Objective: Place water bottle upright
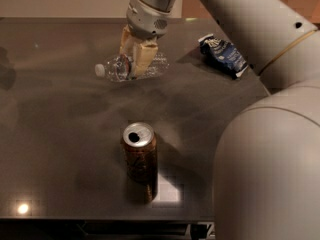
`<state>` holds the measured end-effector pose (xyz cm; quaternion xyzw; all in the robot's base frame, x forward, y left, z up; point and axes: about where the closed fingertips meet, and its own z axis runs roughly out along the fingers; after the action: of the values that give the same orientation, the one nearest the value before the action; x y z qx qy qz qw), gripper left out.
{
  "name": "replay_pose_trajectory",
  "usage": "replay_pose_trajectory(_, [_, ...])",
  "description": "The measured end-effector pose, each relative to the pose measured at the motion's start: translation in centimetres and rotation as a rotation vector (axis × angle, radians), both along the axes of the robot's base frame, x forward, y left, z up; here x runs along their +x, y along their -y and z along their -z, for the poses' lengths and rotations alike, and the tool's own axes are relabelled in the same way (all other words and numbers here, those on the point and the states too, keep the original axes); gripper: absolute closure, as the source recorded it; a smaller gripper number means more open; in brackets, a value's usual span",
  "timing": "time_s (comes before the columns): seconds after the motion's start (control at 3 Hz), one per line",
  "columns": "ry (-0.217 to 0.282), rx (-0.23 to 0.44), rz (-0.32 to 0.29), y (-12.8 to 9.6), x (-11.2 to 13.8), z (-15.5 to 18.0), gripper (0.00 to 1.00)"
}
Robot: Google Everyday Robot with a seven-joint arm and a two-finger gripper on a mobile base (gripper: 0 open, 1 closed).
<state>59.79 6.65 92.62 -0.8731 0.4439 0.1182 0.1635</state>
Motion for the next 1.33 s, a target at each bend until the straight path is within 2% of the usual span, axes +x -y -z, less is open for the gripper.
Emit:
replay_pose_trajectory(0.67, [-0.151, 0.263, 0.146, 0.3, -1.5, -4.0, 1.00])
replay_pose_trajectory(1.33, [-0.319, 0.489, 0.252, 0.5, -2.7, -5.5, 1.00])
